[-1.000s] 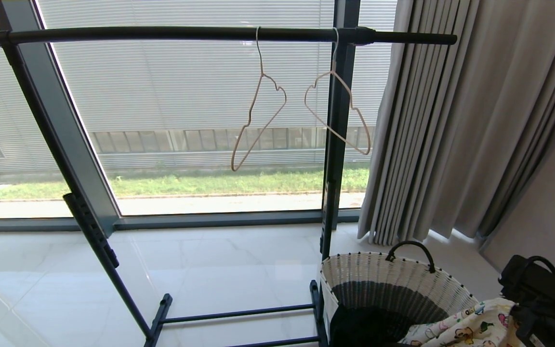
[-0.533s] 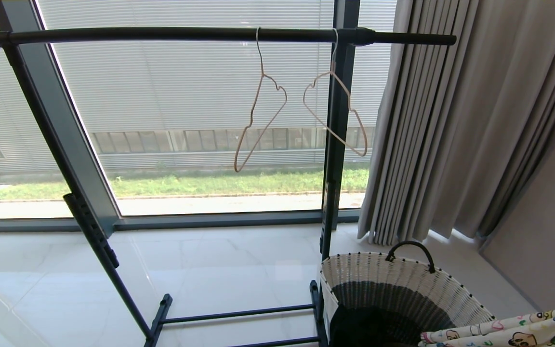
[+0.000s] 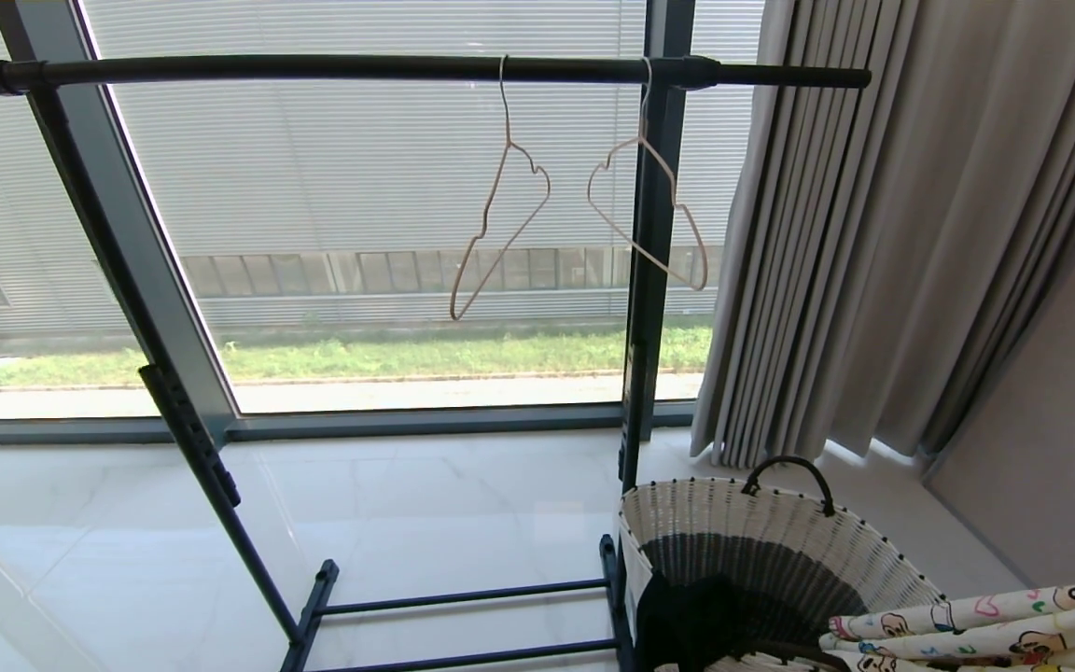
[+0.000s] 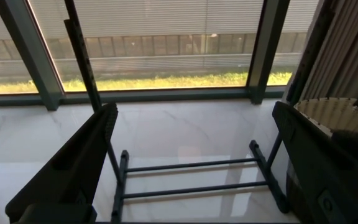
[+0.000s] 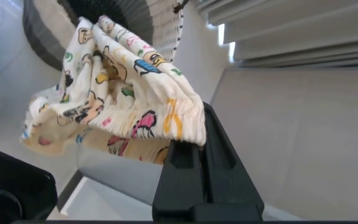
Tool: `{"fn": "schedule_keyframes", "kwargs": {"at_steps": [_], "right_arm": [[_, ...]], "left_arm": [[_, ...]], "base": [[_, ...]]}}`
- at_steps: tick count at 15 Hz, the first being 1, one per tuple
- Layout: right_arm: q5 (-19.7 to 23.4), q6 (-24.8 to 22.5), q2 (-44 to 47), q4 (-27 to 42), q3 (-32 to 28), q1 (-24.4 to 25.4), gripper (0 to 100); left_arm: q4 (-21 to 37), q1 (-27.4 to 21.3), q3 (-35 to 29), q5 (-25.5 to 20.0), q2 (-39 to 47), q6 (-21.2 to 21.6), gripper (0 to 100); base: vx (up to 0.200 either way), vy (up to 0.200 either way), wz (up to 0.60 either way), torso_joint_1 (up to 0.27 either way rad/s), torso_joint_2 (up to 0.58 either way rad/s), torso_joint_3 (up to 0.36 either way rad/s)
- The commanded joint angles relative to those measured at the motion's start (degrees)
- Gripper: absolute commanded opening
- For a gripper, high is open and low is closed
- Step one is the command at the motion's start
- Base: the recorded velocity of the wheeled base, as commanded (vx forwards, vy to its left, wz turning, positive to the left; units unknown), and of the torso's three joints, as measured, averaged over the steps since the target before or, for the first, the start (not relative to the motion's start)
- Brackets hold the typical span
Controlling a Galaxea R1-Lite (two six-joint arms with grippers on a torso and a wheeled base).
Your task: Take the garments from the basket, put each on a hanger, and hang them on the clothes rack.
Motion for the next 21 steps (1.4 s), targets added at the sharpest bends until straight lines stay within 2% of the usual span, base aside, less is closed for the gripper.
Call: {"fn": "schedule_keyframes", "kwargs": {"at_steps": [1, 9, 14, 17, 19, 20, 21], "right_arm": [[0.01, 0.02, 0.32, -0.04, 0.04, 0.55, 0], [0.18, -0.06, 1.02, -0.13, 0.13, 5.03, 0], [0.27, 0.11, 1.11, -0.39, -0.14, 6.0, 0], [0.36, 0.11, 2.86, -0.39, -2.34, 6.97, 0], [1.5, 1.17, 5.59, -0.74, -5.41, 7.58, 0], [3.26, 2.66, 7.35, -1.36, -6.82, 8.64, 0], [3.87, 4.86, 8.4, -2.85, -7.7, 10.57, 0]], "left_arm": [[0.0, 0.0, 0.0, -0.01, 0.09, 0.08, 100], [0.0, 0.0, 0.0, -0.01, 0.0, 0.08, 100], [-0.09, 0.09, 0.0, -0.01, 0.0, 1.66, 100], [-0.09, 0.0, 0.0, -0.1, 0.0, 2.28, 100], [-0.27, -0.44, 0.0, -0.1, 2.2, -1.94, 100], [-1.32, -1.4, -0.35, -0.19, 3.87, -2.64, 100], [-4.31, -5.45, -4.92, -0.36, 10.28, -5.54, 100]], "base": [[-0.2, 0.0, 0.0, -0.002, 0.0, 0.007], [-0.2, 0.0, 0.0, 0.001, 0.0, 0.005], [0.0, 0.0, 0.0, 0.0, 0.0, 0.0], [0.0, 0.0, 0.0, 0.0, 0.0, 0.0], [0.0, 0.0, 0.0, 0.0, 0.0, 0.0], [0.0, 0.0, 0.0, 0.0, 0.0, 0.0], [0.0, 0.0, 0.0, 0.0, 0.0, 0.0]]}}
